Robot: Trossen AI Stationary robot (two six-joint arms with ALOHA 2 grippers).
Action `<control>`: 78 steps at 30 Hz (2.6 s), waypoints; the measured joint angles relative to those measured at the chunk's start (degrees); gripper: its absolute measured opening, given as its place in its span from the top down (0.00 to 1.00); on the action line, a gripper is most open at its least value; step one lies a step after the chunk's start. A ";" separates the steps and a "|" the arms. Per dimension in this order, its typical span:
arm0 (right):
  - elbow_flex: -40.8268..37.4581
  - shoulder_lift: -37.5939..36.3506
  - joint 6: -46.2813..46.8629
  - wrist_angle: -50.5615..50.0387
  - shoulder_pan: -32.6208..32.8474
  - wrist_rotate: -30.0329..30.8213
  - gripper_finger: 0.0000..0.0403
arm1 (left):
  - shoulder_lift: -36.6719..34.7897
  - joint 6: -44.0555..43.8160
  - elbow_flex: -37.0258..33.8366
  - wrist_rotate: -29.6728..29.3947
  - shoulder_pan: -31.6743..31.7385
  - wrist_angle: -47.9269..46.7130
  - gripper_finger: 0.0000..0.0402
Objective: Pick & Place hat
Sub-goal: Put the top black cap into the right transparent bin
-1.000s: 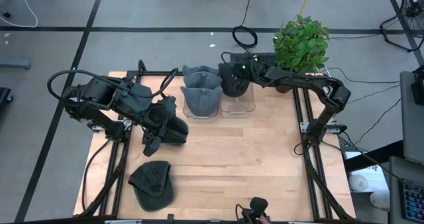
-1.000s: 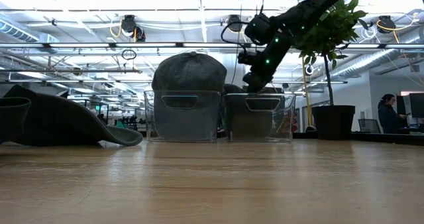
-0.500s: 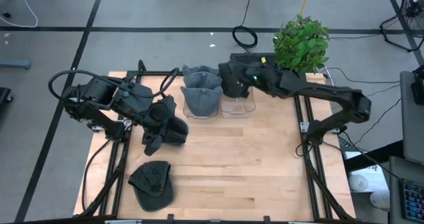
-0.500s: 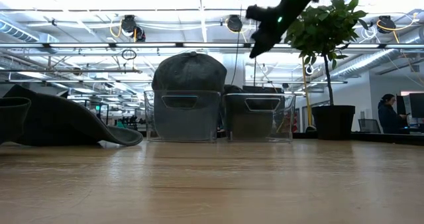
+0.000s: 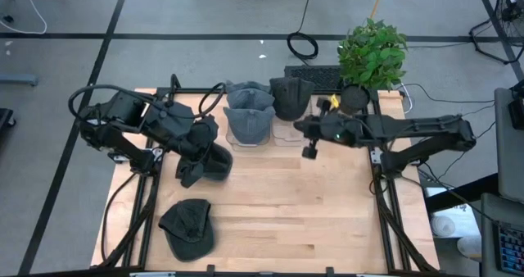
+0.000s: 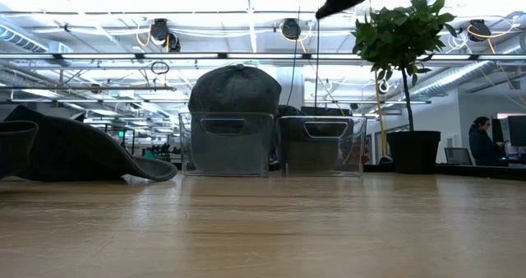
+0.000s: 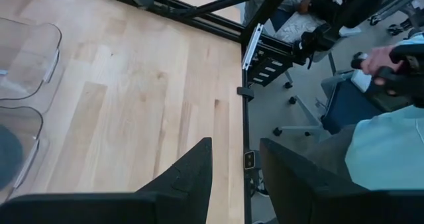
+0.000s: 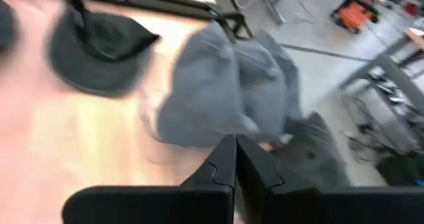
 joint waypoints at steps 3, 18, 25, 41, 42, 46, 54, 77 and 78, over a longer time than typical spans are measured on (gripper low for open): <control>0.00 -0.32 3.52 0.64 4.20 0.00 1.00 | 0.00 0.11 0.00 0.00 0.00 -0.07 0.67; 0.00 -0.39 12.41 13.81 14.81 0.01 1.00 | 0.00 -1.29 0.00 -0.83 0.00 -4.56 0.67; 0.00 -0.39 12.45 12.18 14.66 0.05 1.00 | 0.91 -8.75 -1.52 -0.61 0.21 -13.44 0.67; 0.00 -0.44 8.40 7.98 14.44 0.05 1.00 | 0.98 0.01 -14.94 -2.78 -4.31 -15.02 0.41; 0.00 -0.48 8.89 7.97 14.44 0.05 1.00 | 0.98 -0.31 -16.31 -3.89 -4.94 -15.00 0.39; 0.00 -0.50 9.58 7.95 14.44 0.05 1.00 | 0.87 1.43 -22.40 -6.50 -7.08 -14.90 0.36; 0.00 -1.97 10.22 5.60 14.46 -0.02 1.00 | 0.87 2.95 -34.97 -15.29 -9.54 -13.80 0.37; 0.00 -2.94 9.94 5.41 14.61 -0.13 1.00 | 0.90 8.54 -73.05 -24.24 -8.24 20.14 0.45; 0.00 -2.94 9.93 5.37 14.61 -0.14 1.00 | 0.90 8.51 -73.97 -24.27 -8.24 20.75 0.45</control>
